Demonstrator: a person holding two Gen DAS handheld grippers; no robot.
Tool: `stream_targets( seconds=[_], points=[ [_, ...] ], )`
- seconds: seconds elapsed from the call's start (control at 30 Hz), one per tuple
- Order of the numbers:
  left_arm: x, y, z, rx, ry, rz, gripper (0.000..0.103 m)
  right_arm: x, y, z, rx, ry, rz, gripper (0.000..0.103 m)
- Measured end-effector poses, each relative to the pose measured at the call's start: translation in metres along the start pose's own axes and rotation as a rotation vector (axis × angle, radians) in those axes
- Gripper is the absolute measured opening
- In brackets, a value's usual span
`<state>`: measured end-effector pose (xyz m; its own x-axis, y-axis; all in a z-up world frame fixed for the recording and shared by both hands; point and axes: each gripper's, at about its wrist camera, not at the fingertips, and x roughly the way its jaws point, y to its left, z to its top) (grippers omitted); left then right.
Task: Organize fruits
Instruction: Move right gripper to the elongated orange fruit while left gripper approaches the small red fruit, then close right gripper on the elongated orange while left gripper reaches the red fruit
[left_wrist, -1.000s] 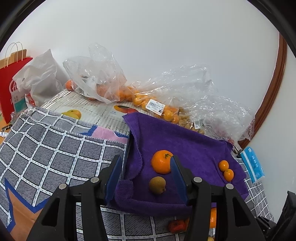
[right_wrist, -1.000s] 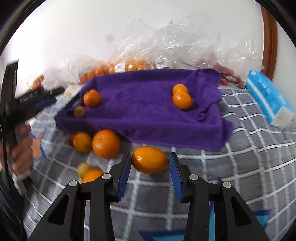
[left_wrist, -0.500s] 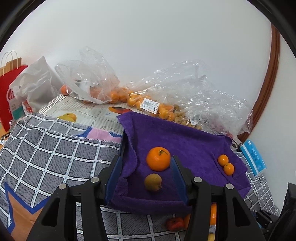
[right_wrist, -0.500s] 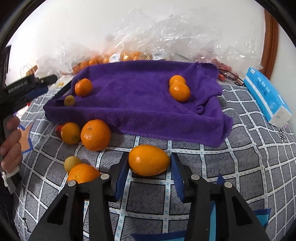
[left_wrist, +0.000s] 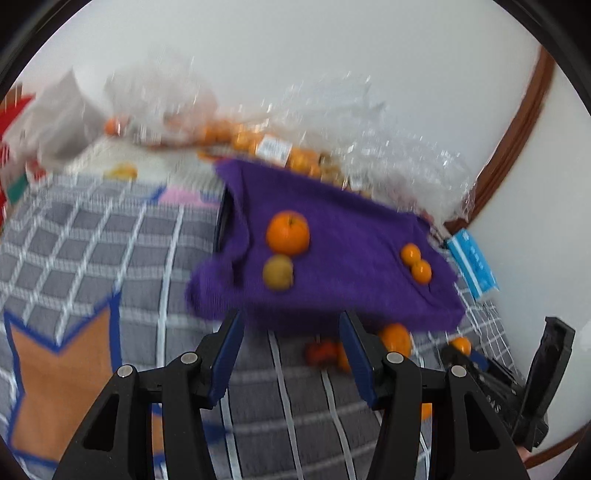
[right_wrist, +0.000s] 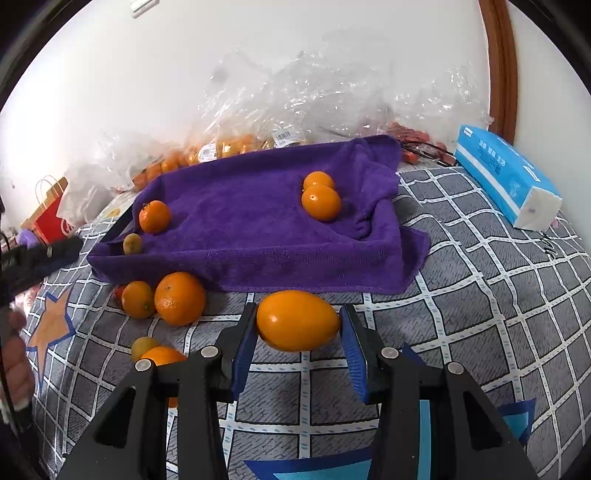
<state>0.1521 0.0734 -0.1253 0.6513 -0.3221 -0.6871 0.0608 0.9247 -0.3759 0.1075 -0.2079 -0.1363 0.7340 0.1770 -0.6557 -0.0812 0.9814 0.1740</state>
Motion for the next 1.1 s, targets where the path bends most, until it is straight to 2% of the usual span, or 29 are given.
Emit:
stream_targets(
  seconds=[0.1,0.27,0.33,0.5,0.67,0.8,0.93,1.1],
  points=[
    [0.007,-0.002,-0.008,-0.015,0.025,-0.009,0.05,-0.001,0.0,0.0,0.003,-0.003,0.001,0.044],
    [0.015,-0.011,-0.01,-0.047,0.029,-0.02,0.048,-0.002,-0.002,-0.001,0.014,-0.004,0.009,0.036],
    [0.021,-0.012,-0.009,-0.062,0.038,-0.016,0.042,-0.002,-0.002,-0.001,0.02,-0.005,0.008,0.032],
    [0.036,-0.008,-0.013,-0.102,0.098,-0.021,0.036,0.001,-0.002,-0.002,0.024,0.011,0.006,0.032],
    [0.043,-0.007,-0.014,-0.13,0.098,-0.005,0.031,0.002,0.0,-0.002,0.014,0.013,0.02,0.034],
    [0.047,-0.007,-0.013,-0.156,0.119,-0.043,0.023,0.003,-0.001,-0.002,0.024,0.014,0.028,0.034],
    [0.045,-0.011,-0.012,-0.132,0.129,-0.042,0.023,0.003,-0.001,-0.002,0.024,0.015,0.029,0.035],
    [0.029,0.004,-0.011,-0.159,0.123,-0.019,0.023,0.003,-0.002,-0.002,0.028,0.018,0.032,0.037]
  ],
)
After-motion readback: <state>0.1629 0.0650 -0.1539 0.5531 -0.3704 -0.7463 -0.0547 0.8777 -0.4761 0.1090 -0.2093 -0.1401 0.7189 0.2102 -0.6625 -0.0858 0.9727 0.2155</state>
